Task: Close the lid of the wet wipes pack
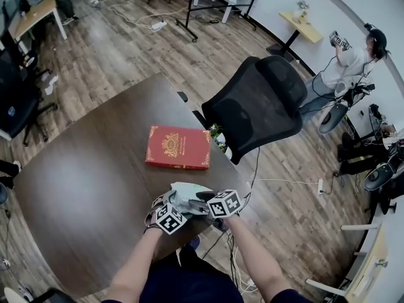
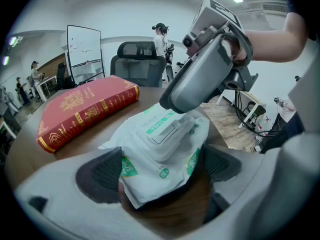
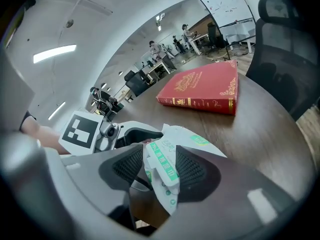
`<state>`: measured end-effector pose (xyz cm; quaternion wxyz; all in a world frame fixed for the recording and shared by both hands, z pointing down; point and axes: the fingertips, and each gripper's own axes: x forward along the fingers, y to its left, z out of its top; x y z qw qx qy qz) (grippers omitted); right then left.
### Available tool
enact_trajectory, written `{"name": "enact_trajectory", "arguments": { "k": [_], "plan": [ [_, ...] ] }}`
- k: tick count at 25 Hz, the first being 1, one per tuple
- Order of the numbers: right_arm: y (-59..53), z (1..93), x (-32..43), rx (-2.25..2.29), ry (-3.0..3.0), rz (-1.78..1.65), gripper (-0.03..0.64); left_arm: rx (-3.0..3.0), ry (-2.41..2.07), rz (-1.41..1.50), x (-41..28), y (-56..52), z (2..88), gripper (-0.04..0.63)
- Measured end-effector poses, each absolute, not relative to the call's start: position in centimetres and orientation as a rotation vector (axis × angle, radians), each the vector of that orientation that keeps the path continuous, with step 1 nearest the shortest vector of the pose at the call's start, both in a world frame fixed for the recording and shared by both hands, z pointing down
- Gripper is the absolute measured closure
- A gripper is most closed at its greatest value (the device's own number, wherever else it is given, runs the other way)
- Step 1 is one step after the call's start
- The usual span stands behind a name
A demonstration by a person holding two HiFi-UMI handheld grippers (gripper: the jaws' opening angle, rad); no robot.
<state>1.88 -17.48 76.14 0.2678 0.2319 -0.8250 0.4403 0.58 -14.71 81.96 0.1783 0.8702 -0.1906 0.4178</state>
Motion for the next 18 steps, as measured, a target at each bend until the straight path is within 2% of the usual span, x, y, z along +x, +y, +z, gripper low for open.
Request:
{"name": "enact_trajectory", "arguments": {
  "k": [9, 18],
  "plan": [
    [-18.0, 77.9, 3.3, 0.735, -2.099, 1.043, 0.420, 2.460, -0.540, 1.171, 0.6, -14.8, 82.0, 0.095],
    [-17.2, 79.6, 3.3, 0.751, -1.989, 0.833, 0.397, 2.461, -0.544, 1.172, 0.6, -14.7, 82.1, 0.095]
  ]
}}
